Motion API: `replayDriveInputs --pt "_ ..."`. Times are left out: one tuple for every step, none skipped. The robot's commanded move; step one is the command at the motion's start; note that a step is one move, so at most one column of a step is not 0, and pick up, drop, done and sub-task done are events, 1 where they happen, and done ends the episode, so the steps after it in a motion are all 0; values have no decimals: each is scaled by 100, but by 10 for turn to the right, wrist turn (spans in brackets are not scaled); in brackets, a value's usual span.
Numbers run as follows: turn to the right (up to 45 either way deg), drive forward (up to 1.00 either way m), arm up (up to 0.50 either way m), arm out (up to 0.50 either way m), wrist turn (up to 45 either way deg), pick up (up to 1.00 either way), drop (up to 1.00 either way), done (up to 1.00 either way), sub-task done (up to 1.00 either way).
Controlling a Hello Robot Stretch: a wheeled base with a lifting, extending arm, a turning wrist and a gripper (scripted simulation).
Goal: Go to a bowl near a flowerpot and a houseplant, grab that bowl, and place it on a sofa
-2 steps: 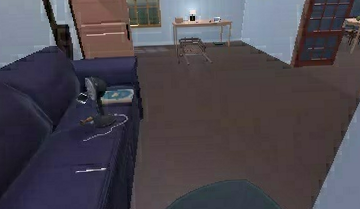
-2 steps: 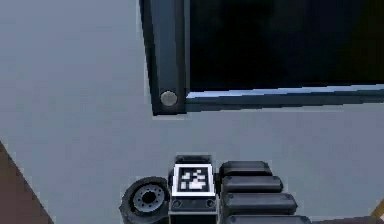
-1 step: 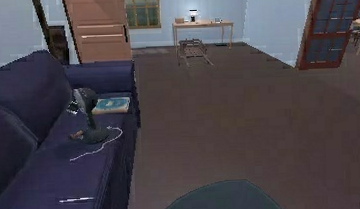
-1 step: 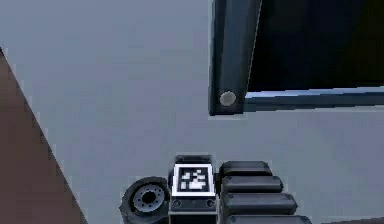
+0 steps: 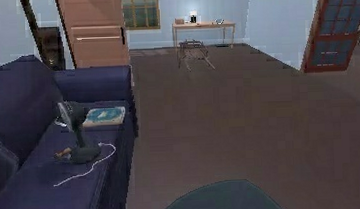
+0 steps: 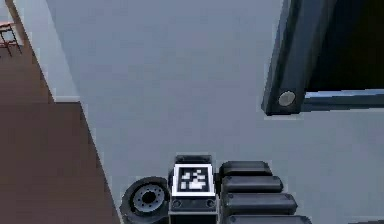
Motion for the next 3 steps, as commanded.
replayDriveInputs --pt "210 0 0 0 0 0 0 0 0" --pt "0 50 0 0 0 0 0 0 0" --pt "-240 0 0 0 0 0 0 0 0"
